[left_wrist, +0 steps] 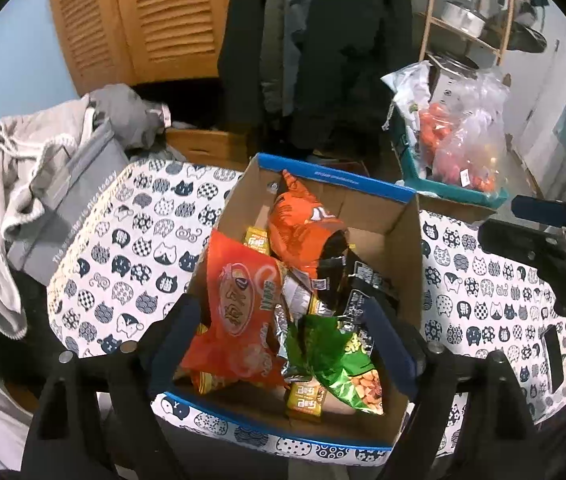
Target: Organize snacks
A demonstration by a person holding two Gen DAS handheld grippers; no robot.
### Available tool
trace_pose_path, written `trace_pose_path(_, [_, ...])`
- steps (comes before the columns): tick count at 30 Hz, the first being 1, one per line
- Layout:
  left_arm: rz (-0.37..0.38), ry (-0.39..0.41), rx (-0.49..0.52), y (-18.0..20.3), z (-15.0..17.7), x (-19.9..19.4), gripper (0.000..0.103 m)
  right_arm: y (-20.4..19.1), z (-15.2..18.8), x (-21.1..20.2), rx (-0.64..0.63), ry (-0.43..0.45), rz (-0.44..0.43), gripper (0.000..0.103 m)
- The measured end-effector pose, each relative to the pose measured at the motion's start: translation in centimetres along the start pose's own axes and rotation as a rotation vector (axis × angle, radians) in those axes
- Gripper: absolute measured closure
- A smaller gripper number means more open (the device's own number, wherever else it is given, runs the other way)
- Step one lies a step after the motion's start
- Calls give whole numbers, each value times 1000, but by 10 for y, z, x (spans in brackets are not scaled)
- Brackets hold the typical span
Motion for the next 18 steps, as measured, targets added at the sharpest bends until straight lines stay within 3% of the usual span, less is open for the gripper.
trace_pose_path(11, [-25, 74, 82, 33, 1, -30, 15, 21, 26, -36, -10, 98, 88, 22])
trace_pose_path(18, [-31, 104, 109, 50, 1, -40, 13, 35, 41, -44, 8, 116, 92, 22])
Point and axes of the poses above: each gripper's, at about its wrist camera, not at the fingertips, and x roughly the way its jaws point, y to its right, z to its underside, the point moved 10 cm from there along x, roughly the way its jaws point, and after that the axes turned 13 degrees about -y, right-handed, at the moved point
